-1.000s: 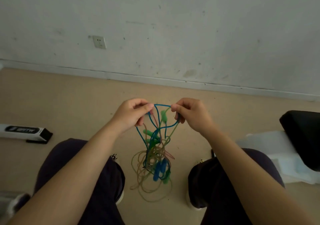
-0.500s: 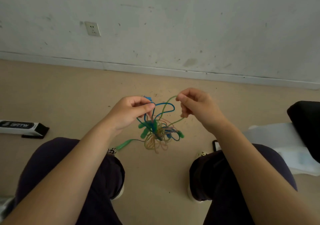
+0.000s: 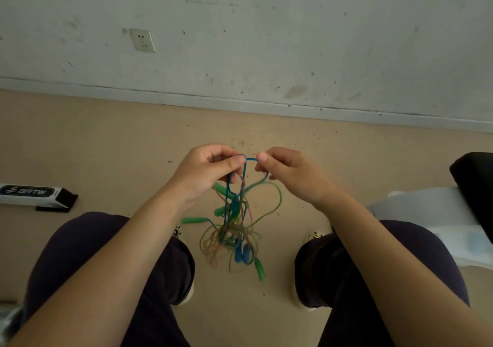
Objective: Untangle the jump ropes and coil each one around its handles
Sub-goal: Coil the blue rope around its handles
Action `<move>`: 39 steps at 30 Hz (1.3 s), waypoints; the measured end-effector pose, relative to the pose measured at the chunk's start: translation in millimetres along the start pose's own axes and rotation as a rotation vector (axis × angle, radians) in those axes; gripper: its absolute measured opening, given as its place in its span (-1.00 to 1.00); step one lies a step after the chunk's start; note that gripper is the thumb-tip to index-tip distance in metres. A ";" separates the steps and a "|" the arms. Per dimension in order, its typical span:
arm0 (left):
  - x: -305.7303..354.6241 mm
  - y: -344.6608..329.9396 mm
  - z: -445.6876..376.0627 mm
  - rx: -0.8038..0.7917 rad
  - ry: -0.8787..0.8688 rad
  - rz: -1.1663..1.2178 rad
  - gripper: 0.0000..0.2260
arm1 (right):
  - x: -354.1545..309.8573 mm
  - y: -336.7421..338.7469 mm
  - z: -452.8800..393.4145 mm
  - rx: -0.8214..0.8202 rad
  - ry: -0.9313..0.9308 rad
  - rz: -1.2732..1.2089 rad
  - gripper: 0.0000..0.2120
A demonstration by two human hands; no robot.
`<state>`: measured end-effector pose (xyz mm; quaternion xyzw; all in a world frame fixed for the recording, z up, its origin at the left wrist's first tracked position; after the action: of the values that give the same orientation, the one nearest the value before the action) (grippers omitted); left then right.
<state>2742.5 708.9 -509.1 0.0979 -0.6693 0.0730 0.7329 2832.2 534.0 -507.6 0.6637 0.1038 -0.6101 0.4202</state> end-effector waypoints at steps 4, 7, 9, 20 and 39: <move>1.2 -4.3 5.2 -0.086 -0.006 0.015 -0.94 | 4.1 -4.7 -2.3 -0.089 0.057 -0.040 -0.83; 3.1 -2.6 7.1 -0.147 0.024 0.029 -0.87 | -1.1 -2.3 0.9 -0.130 0.058 -0.122 -0.98; 3.5 0.6 6.1 -0.153 0.052 -0.001 -0.86 | -2.2 1.9 1.5 -0.092 0.051 -0.147 -0.93; -4.6 18.2 -3.5 0.006 0.085 -0.172 -0.91 | -7.0 18.0 5.4 0.038 0.009 -0.138 -0.91; -5.0 21.7 -7.4 -0.274 0.133 -0.738 -0.73 | -7.0 24.1 3.7 0.251 0.021 -0.287 -0.88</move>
<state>2744.1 731.8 -513.6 0.2283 -0.5437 -0.2789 0.7580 2843.6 519.0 -490.6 0.6957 0.1247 -0.6649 0.2415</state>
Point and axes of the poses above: each hand's wrist, its own z-axis away from the middle knuckle, its own y-axis out of the back of the hand, x = y × z, the point moved 1 cm from there along -z, towards the middle knuckle, and after that the axes turned 1 degree about -x, right-handed, at the moved point
